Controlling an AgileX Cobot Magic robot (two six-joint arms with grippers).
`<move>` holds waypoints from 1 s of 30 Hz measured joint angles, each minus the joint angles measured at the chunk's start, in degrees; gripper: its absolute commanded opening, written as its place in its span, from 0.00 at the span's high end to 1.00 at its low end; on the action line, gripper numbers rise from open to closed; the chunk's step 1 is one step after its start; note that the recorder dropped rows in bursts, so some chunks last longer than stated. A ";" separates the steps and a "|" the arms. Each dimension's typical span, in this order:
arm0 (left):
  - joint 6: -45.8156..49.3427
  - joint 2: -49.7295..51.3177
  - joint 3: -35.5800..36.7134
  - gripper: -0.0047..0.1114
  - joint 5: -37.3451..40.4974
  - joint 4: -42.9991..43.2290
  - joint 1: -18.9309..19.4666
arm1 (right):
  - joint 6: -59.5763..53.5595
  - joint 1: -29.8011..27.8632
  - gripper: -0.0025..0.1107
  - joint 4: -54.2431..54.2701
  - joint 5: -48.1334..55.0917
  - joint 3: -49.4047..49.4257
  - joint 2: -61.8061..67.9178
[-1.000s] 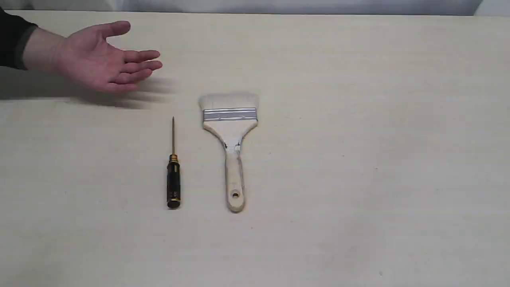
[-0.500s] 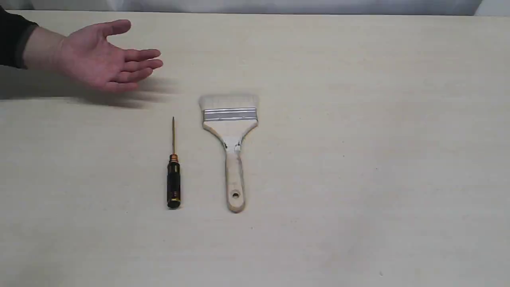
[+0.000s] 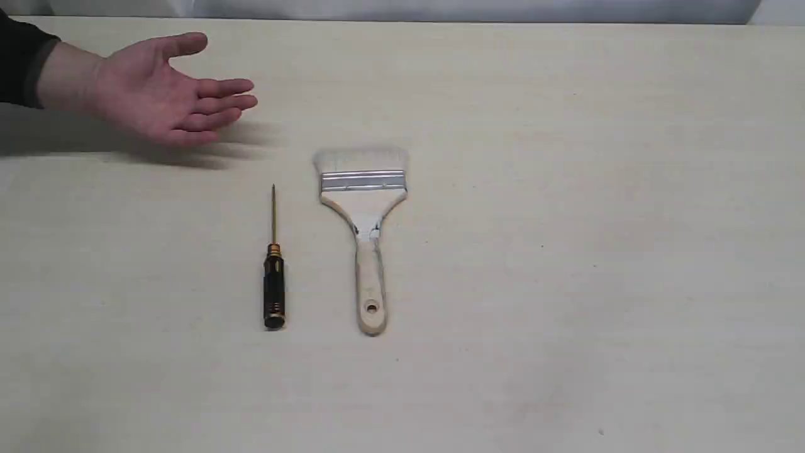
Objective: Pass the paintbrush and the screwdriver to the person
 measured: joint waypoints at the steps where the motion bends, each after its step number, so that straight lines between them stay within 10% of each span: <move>1: 0.00 0.00 0.00 0.96 0.00 0.00 0.00 | 0.18 0.00 0.61 -0.93 -0.28 -1.42 1.44; 9: 0.00 0.00 0.00 0.96 0.00 0.00 0.00 | -7.28 0.00 0.62 -22.95 8.34 -20.62 17.97; 19: 0.00 0.00 0.00 0.96 0.00 0.00 0.00 | -14.71 1.95 0.62 -51.68 57.38 -24.68 35.38; 30: 0.00 0.00 0.00 0.96 0.00 0.00 0.00 | -19.20 16.56 0.61 -3.32 61.87 -26.01 57.85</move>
